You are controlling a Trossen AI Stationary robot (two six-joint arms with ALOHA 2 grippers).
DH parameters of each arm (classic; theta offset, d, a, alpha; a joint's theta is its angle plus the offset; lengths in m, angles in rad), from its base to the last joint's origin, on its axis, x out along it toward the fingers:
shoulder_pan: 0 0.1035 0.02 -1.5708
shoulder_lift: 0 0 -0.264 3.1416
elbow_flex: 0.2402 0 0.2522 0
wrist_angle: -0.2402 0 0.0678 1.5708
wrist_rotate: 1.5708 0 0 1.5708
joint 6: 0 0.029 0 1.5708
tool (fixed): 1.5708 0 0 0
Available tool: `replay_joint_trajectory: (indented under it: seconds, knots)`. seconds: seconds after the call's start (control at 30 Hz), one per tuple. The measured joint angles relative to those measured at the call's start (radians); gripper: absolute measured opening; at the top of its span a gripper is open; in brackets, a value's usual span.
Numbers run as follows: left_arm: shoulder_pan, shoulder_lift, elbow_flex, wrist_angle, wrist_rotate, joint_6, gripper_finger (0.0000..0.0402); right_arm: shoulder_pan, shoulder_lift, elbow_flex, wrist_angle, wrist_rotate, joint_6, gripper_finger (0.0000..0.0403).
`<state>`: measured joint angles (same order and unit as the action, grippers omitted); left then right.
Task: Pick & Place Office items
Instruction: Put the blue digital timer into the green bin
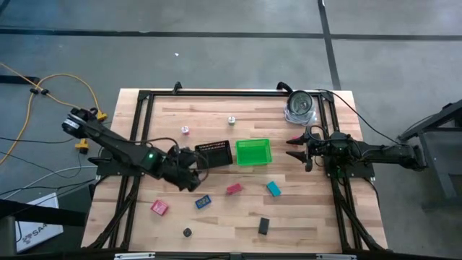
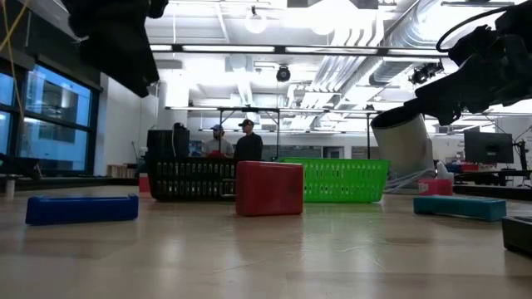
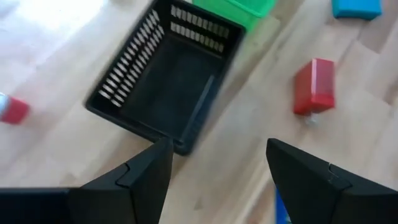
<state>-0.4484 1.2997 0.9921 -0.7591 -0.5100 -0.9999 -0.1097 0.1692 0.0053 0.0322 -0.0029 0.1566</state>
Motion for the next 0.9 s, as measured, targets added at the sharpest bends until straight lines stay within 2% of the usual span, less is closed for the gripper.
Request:
replay_joint_trajectory:
  seconds: [0.3,0.6,0.77,0.9]
  knots:
    - [-0.093,0.114,0.106,-0.047,0.002,-0.122,0.0252,0.0,0.0,0.0,0.0,0.0,0.0,0.0207]
    - [-0.142,0.31,0.354,-0.229,0.016,-0.187,0.0252,0.0,0.0,0.0,0.0,0.0,0.0,0.0207]
    - [-0.137,0.396,0.453,-0.31,0.084,-0.209,0.0252,0.0,0.0,0.0,-0.002,-0.001,0.0,0.0207]
    - [-0.117,0.423,0.462,-0.317,0.152,-0.231,0.0252,0.0,0.0,0.0,-0.003,-0.002,0.0,0.0207]
